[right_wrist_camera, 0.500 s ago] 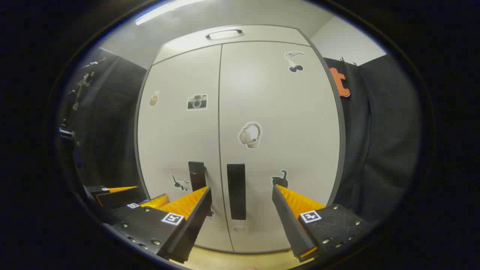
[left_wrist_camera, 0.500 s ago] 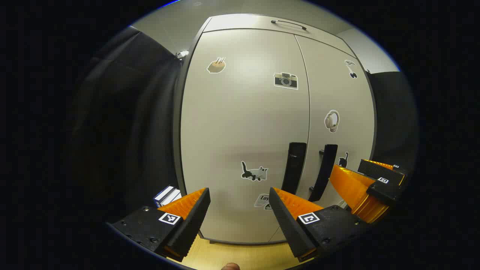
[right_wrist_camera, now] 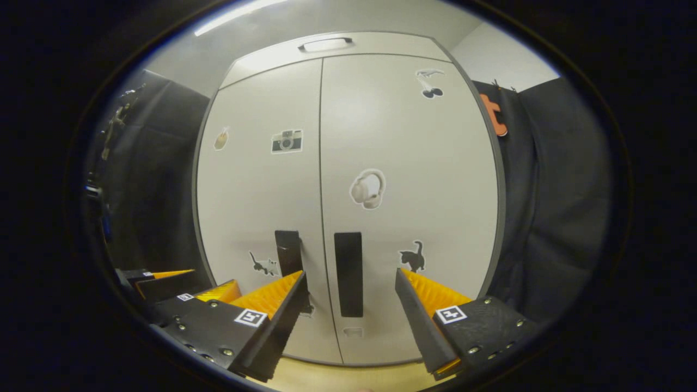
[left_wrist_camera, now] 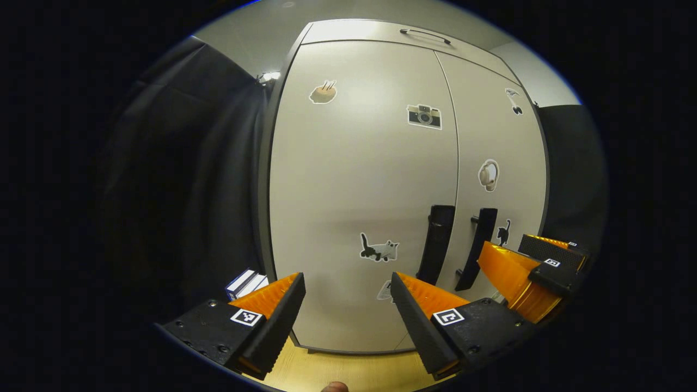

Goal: Open the right door of the double-door shoe cabinet with the right hand, and open the left door with the left hand.

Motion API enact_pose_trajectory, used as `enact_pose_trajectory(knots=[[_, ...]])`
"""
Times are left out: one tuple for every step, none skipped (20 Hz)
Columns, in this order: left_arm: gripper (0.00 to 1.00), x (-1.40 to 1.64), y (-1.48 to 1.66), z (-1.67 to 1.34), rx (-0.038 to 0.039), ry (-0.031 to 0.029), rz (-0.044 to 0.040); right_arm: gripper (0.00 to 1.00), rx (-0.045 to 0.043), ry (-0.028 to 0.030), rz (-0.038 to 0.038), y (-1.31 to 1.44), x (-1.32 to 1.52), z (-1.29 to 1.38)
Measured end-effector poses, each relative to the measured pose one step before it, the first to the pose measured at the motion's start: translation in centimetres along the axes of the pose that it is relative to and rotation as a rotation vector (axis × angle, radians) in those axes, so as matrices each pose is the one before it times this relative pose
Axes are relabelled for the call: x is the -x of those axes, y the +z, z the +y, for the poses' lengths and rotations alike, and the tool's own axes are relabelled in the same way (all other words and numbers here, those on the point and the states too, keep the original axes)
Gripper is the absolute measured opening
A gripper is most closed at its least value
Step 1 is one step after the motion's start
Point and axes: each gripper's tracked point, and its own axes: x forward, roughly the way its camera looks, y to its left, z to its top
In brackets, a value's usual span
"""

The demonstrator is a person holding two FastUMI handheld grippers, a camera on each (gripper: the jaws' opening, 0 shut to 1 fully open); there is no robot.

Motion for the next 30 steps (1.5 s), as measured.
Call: enact_pose_trajectory(knots=[[0.98,-0.048,0.070,-0.069,0.00129,-0.00448,-0.00039,0.97,-0.00290,-0.00329,0.00145,-0.065,-0.066,-0.060],[0.98,0.002,0.031,-0.016,0.00184,-0.00416,-0.00011,0.96,-0.00220,-0.00296,0.00104,-0.010,-0.067,-0.027],[0.98,-0.011,0.020,0.014,0.00201,-0.00254,0.00114,0.96,-0.00041,-0.00277,0.00206,-0.109,-0.091,0.000],[0.98,0.035,-0.024,0.056,0.00159,-0.00181,0.00082,0.94,0.00127,-0.00221,-0.00039,0.030,-0.220,-0.014],[0.98,0.134,0.084,0.153,0.00076,0.00066,0.00073,0.96,0.00354,-0.00111,0.00096,-0.059,-0.327,0.041],[0.98,0.043,-0.076,0.190,-0.00109,0.00208,0.00069,0.93,0.00209,-0.00382,0.00244,-0.101,-0.432,0.017],[0.98,0.136,0.027,0.269,-0.00191,0.00418,0.00029,0.94,0.00062,-0.00094,0.00171,-0.070,-0.642,0.150],[0.98,0.167,0.017,0.346,-0.00166,0.00574,-0.00014,0.94,-0.00025,-0.00054,0.00222,-0.109,-0.605,0.132],[0.98,0.232,-0.039,0.508,-0.00097,0.00739,0.00092,0.94,0.00230,-0.00433,0.00373,-0.247,-0.839,0.077],[0.98,0.108,-0.027,0.327,-0.00012,0.00528,0.00096,0.89,0.00185,-0.00610,-0.00135,-0.019,-0.382,0.007],[0.98,0.170,-0.002,0.437,0.00010,0.00714,0.00157,0.84,0.00270,-0.00962,-0.00088,-0.073,-0.592,-0.013],[0.98,0.142,-0.044,0.536,-0.00059,0.00787,0.00081,0.86,0.00479,-0.01221,0.00799,-0.254,-0.643,-0.076],[0.98,0.092,-0.010,0.481,-0.00105,0.00989,0.00241,0.86,0.00233,-0.00339,0.01082,-0.318,-0.488,0.016],[0.98,0.058,-0.106,0.455,-0.00167,0.01105,0.00096,0.86,-0.00112,-0.00057,0.01242,-0.311,-0.480,0.087],[0.98,0.043,-0.024,0.443,-0.00133,0.01034,0.00094,0.86,-0.00326,-0.00669,0.00693,-0.284,-0.439,-0.106],[0.98,-0.007,-0.087,0.421,0.00019,0.00995,0.00255,0.72,-0.00368,-0.00159,0.00504,-0.264,-0.368,-0.024],[0.98,-0.015,-0.090,0.389,0.00245,0.00821,0.00355,0.63,-0.00076,-0.00146,0.00393,-0.101,-0.251,-0.070],[0.98,0.068,-0.188,0.310,0.00444,0.00663,0.00418,0.63,0.00095,-0.00317,0.00527,-0.106,-0.207,-0.060],[0.98,-0.045,-0.101,0.239,0.00516,0.00608,0.00492,0.66,-0.00119,-0.00337,-0.00735,0.212,0.046,0.019],[0.98,-0.038,-0.185,0.303,0.00533,0.00660,0.00555,0.65,0.00856,-0.00527,0.00532,-0.173,-0.079,0.004],[0.98,-0.031,-0.108,0.194,0.00457,0.00505,0.00488,0.65,0.01519,-0.01614,-0.00828,0.170,-0.182,-0.201],[0.98,0.049,-0.154,0.210,0.00319,0.00428,0.00238,0.61,0.00501,-0.00855,0.00122,-0.205,0.407,-0.161],[0.98,0.062,-0.020,0.189,0.00139,0.00467,0.00115,0.53,-0.00557,-0.00661,-0.00546,0.142,-0.155,0.059],[0.98,0.166,-0.125,0.200,0.00116,0.00572,-0.00037,0.60,-0.00390,0.00017,0.00574,-0.142,-0.108,0.036],[0.98,0.084,-0.062,0.215,0.00294,0.00571,0.00024,0.56,-0.00189,-0.00270,-0.00160,0.079,-0.062,-0.047],[0.98,0.145,-0.146,0.202,0.00475,0.00361,0.00180,0.56,-0.00220,0.00062,0.00416,-0.248,-0.213,0.128],[0.98,0.119,-0.147,0.133,0.00577,0.00193,0.00263,0.50,-0.00013,-0.00759,-0.00093,0.167,0.304,0.024],[0.98,0.095,-0.185,0.091,0.00499,0.00178,0.00316,0.46,-0.01186,0.01586,0.00634,-0.125,-0.155,0.503],[0.98,0.189,-0.173,0.140,0.00307,0.00101,0.00248,0.49,-0.00996,-0.01491,-0.00096,0.041,0.445,0.044],[0.98,0.300,-0.139,0.186,0.00253,0.00346,0.00129,0.34,0.00329,-0.00642,0.00944,-0.117,-0.335,-0.017]])
